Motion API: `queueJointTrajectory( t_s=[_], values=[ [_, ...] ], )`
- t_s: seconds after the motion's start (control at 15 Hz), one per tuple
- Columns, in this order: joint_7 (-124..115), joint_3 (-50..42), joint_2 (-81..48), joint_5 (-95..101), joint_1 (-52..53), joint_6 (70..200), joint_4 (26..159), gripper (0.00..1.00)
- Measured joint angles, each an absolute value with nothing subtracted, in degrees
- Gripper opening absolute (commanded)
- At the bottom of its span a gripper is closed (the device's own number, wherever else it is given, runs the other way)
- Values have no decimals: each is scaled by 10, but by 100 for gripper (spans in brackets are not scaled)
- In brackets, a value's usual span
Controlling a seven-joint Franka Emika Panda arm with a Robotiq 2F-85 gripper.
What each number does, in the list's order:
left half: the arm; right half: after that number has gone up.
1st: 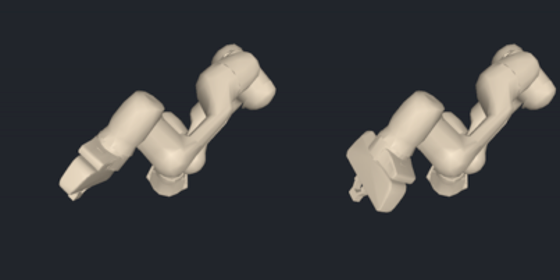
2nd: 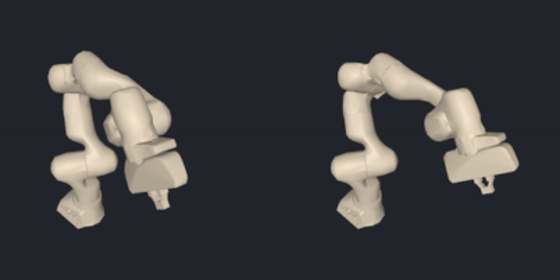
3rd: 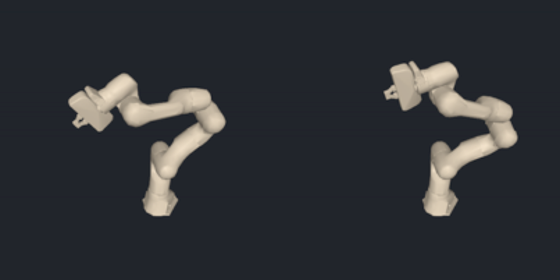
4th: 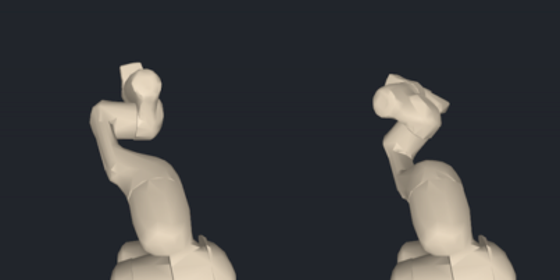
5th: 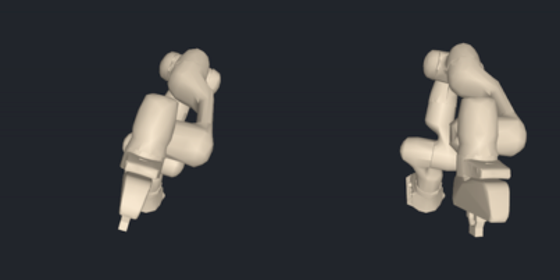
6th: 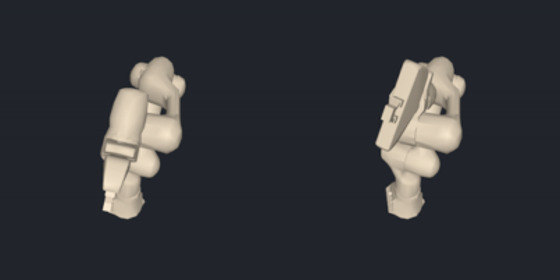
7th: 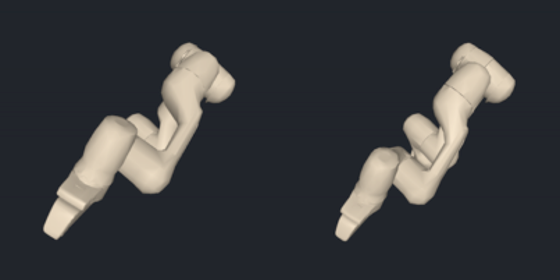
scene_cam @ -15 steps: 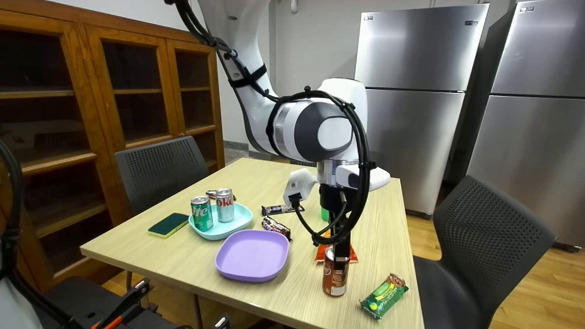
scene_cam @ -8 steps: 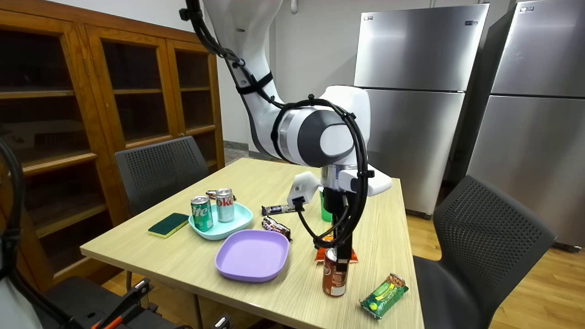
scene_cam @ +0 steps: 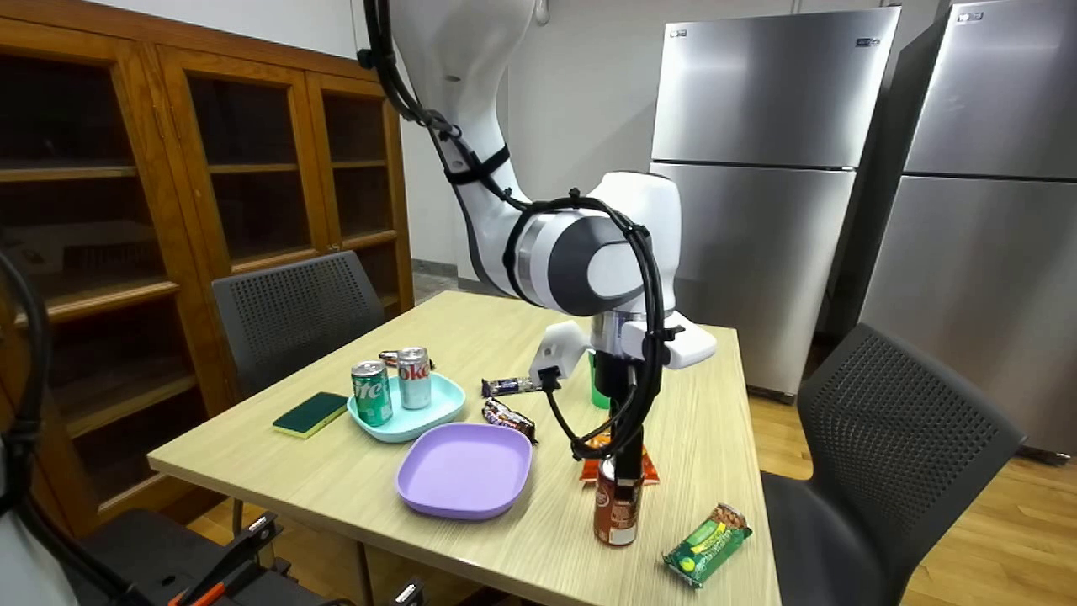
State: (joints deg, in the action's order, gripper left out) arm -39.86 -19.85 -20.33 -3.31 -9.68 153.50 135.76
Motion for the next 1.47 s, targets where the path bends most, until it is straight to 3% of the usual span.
queueJointTrajectory(
  t_s=[0.2,0.27,0.33,0.53,0.67,1.47],
  values=[
    [-398,-195,-210,-39,-97,1538,1354,100],
    [-397,-195,-212,-40,-97,1540,1353,75],
    [-396,-194,-213,-41,-97,1543,1353,74],
    [-392,-193,-216,-41,-96,1553,1353,49],
    [-390,-193,-217,-41,-96,1558,1353,38],
    [-359,-196,-186,-26,-81,1526,1354,38]
  ],
)
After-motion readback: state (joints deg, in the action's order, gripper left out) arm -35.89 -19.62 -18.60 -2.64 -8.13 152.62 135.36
